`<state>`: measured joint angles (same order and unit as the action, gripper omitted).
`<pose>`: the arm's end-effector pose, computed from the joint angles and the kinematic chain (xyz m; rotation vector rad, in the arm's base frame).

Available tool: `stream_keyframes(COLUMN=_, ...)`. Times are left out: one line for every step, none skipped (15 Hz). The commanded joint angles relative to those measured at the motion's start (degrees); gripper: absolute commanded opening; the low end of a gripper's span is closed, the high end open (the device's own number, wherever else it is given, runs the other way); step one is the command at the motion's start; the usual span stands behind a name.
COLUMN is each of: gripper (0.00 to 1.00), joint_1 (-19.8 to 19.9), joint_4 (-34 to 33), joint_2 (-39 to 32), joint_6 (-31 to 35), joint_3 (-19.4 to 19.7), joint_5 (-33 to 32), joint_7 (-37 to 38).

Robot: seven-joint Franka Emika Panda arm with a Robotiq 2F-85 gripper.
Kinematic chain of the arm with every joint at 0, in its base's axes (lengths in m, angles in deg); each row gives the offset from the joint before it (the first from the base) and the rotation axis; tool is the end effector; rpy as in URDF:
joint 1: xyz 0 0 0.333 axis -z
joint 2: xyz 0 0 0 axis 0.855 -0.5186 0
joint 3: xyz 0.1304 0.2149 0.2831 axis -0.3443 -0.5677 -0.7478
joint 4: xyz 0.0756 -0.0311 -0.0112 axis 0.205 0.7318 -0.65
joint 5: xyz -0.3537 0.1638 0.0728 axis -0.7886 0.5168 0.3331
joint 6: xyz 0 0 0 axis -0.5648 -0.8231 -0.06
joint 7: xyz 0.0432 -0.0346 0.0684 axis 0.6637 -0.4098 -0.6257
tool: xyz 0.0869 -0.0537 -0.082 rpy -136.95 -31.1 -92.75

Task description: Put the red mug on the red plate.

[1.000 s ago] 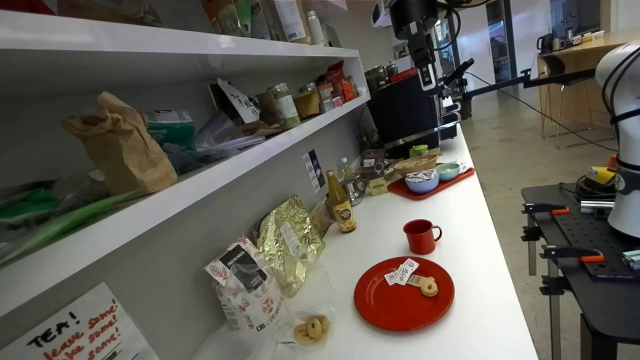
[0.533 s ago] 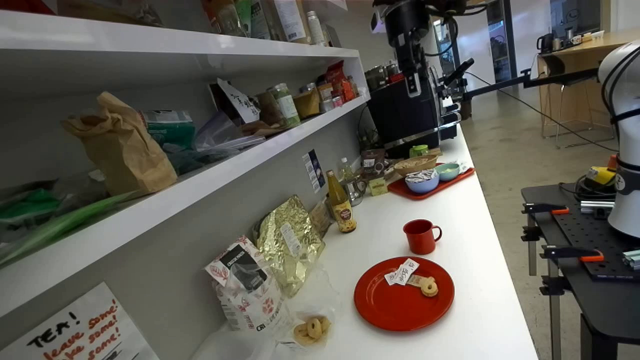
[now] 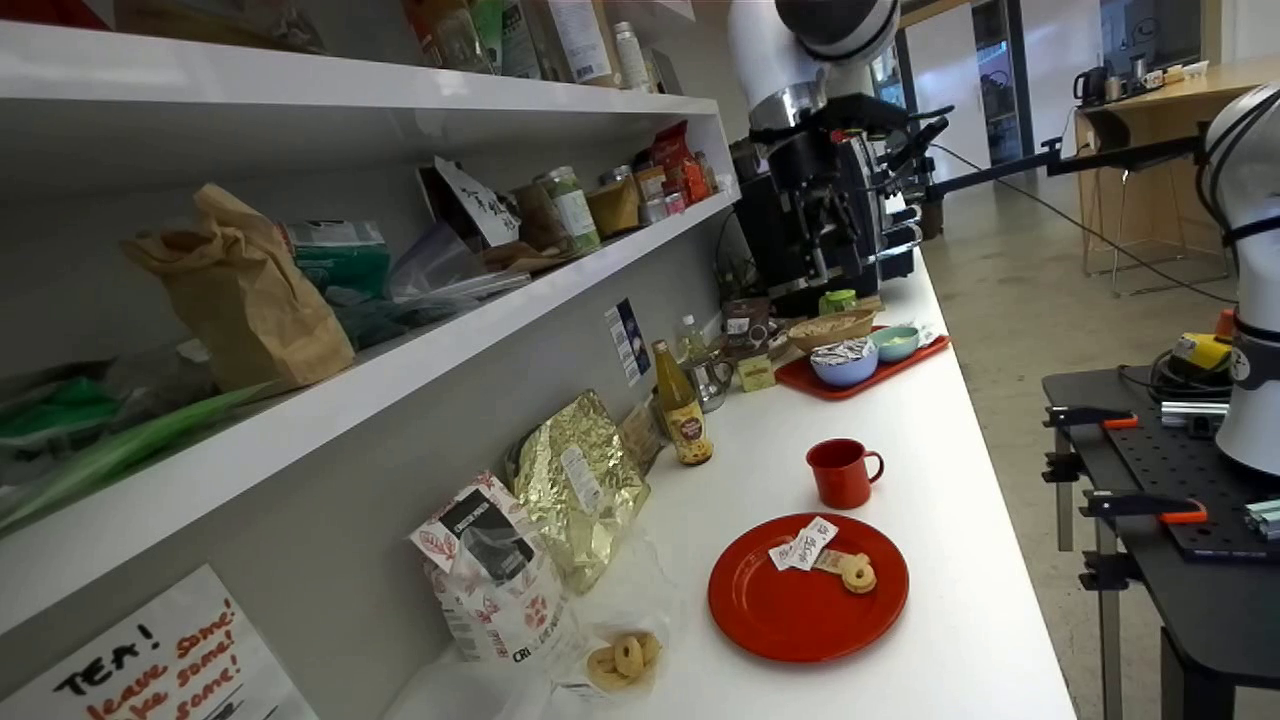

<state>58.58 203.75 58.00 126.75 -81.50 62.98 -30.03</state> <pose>0.4352 0.0550 0.5071 -2.8817 0.4124 0.1947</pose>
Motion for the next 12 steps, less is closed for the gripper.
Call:
stream_keyframes(gripper=1.00, joint_1=0.88, joint_4=0.69, joint_2=-5.47, joint_6=1.10, joint_3=1.88, joint_5=0.39, joint_7=-0.99)
stream_keyframes(gripper=1.00, joint_1=1.24, joint_4=0.62, joint_2=-7.04, joint_6=1.27, joint_3=2.53, joint_5=0.49, joint_7=-1.48)
stream_keyframes(gripper=1.00, joint_1=1.43, joint_4=0.89, joint_2=-8.39, joint_6=2.09, joint_3=3.07, joint_5=1.06, joint_7=-2.02)
stream_keyframes(gripper=1.00, joint_1=1.58, joint_4=0.87, joint_2=-9.49, joint_6=2.54, joint_3=3.55, joint_5=1.63, joint_7=-2.53)
stream_keyframes(gripper=1.00, joint_1=1.85, joint_4=1.21, joint_2=-10.61, joint_6=3.80, joint_3=4.11, joint_5=2.43, joint_7=-3.08)
stream_keyframes(gripper=1.00, joint_1=2.10, joint_4=1.28, joint_2=-11.55, joint_6=4.55, joint_3=4.56, joint_5=2.81, joint_7=-3.28)
stream_keyframes(gripper=1.00, joint_1=2.45, joint_4=1.56, joint_2=-12.39, joint_6=6.00, joint_3=5.04, joint_5=3.03, joint_7=-3.23)
stream_keyframes(gripper=1.00, joint_1=2.69, joint_4=1.75, joint_2=-13.09, joint_6=7.13, joint_3=5.45, joint_5=3.32, joint_7=-3.20)
stream_keyframes(gripper=1.00, joint_1=3.09, joint_4=2.30, joint_2=-13.71, joint_6=9.13, joint_3=5.92, joint_5=3.83, joint_7=-3.26)
stream_keyframes(gripper=1.00, joint_1=3.38, joint_4=2.61, joint_2=-14.27, joint_6=10.66, joint_3=6.26, joint_5=4.22, joint_7=-3.23)
stream_keyframes(gripper=1.00, joint_1=3.75, joint_4=3.29, joint_2=-14.83, joint_6=13.00, joint_3=6.60, joint_5=4.39, joint_7=-2.77)
stream_keyframes(gripper=1.00, joint_1=3.95, joint_4=3.75, joint_2=-15.31, joint_6=14.96, joint_3=6.85, joint_5=4.42, joint_7=-2.50)
